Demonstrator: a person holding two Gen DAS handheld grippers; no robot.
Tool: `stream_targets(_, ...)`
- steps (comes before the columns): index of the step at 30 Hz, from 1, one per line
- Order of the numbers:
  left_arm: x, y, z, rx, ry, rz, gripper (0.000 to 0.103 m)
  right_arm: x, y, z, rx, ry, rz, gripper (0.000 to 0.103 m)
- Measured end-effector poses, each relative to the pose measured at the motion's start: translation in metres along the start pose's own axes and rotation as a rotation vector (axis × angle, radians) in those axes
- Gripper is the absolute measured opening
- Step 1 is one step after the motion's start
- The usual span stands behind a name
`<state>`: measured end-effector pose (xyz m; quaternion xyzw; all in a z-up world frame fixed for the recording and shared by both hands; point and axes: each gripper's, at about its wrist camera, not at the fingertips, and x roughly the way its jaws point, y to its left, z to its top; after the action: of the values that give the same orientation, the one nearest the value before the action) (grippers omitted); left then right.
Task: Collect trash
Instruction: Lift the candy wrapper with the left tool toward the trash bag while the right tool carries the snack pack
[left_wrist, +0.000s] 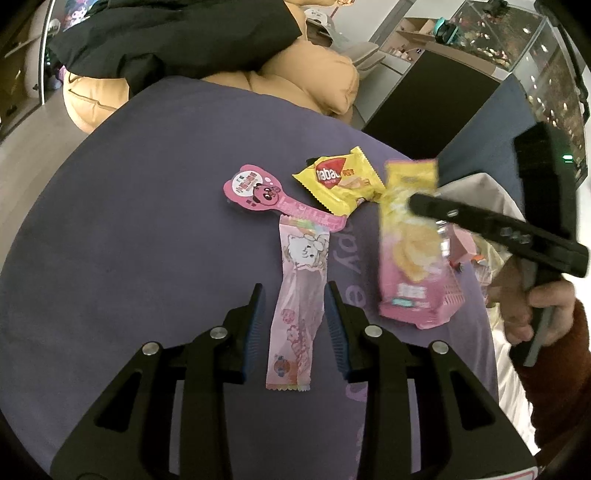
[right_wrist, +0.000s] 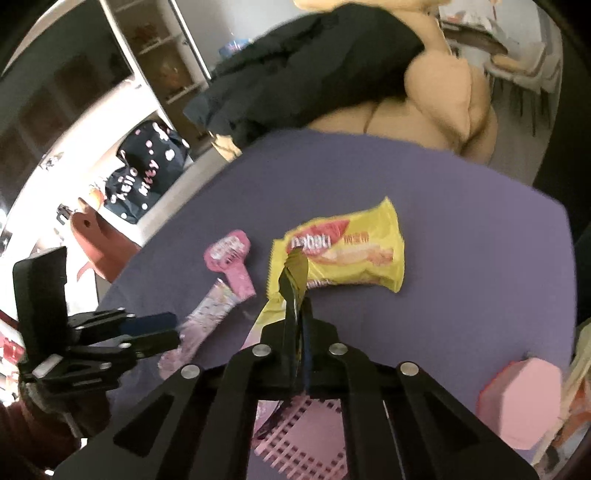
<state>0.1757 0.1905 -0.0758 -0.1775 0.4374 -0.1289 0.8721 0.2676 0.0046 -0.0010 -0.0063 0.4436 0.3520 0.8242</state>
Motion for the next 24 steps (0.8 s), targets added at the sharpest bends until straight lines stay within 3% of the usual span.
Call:
stream_targets(12, 0.023, -0.018, 0.012, 0.033, 0.053, 0.056, 0.031, -0.076, -0.004, -0.001, -0.031, -0.169, -0.080, 0.005)
stream_targets(16, 0.028, -0.027, 0.012, 0.067, 0.068, 0.109, 0.019, -0.095, -0.012, -0.009, -0.038, -0.195, -0.103, 0.005)
stream_targets(20, 0.019, -0.036, 0.014, 0.085, 0.052, 0.142, 0.012, -0.121, -0.028, -0.020, -0.022, -0.246, -0.123, 0.005)
stream_targets(24, -0.005, -0.064, 0.025, 0.120, -0.019, 0.146, 0.012, -0.147, -0.040, -0.033, -0.008, -0.301, -0.133, 0.005)
